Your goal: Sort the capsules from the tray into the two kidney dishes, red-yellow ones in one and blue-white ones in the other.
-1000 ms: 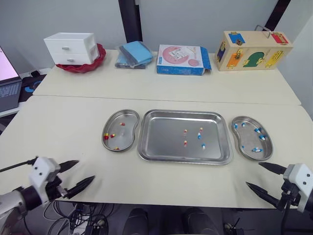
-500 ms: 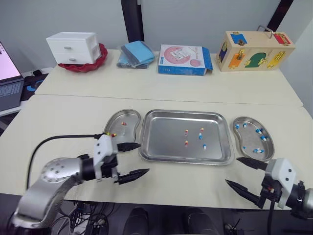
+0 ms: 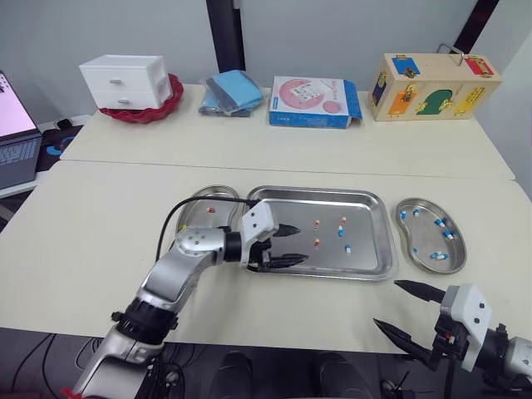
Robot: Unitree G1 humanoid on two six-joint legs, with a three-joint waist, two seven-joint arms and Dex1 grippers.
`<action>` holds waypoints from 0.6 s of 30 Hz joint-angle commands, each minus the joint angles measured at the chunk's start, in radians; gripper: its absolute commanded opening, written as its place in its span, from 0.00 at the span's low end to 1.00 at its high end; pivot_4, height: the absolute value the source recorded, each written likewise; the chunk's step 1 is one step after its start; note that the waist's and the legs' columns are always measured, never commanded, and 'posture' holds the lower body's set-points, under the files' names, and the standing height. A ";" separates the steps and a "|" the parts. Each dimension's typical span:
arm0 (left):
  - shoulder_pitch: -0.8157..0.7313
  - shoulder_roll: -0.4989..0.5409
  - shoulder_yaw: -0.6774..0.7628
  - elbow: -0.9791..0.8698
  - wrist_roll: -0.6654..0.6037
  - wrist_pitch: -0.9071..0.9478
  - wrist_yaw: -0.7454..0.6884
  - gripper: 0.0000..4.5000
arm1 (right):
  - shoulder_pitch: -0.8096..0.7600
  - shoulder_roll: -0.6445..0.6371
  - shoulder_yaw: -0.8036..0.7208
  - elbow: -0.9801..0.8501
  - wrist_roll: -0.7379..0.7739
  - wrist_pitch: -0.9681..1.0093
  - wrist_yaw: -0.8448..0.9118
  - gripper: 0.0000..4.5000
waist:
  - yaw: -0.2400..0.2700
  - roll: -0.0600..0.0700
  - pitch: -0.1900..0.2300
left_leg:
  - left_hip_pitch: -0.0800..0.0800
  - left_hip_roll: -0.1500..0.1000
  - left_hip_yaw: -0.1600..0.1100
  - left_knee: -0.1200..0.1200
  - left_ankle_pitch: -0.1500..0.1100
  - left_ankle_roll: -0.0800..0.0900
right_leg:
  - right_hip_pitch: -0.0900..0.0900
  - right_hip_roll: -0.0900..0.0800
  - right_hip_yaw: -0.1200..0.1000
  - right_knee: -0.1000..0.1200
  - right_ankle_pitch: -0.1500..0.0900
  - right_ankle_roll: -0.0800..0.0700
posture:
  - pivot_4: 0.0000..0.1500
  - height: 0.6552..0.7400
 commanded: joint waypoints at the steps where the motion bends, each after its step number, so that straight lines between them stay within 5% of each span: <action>1: -0.063 -0.029 -0.042 0.070 0.044 -0.036 -0.037 0.67 | 0.017 0.011 0.004 -0.044 -0.005 -0.026 -0.014 1.00 | 0.000 0.000 0.000 | 0.000 0.000 0.000 0.000 0.000 0.000 | 0.000 0.000 0.000 0.000 0.000 0.000 | 1.00 0.88; 18: -0.207 -0.167 -0.103 0.365 0.206 -0.081 -0.051 0.67 | 0.026 0.010 0.026 -0.091 0.003 0.010 -0.065 1.00 | 0.001 0.000 0.000 | -0.001 -0.001 -0.003 0.004 0.000 0.000 | 0.002 0.000 -0.003 0.000 0.000 0.000 | 1.00 0.88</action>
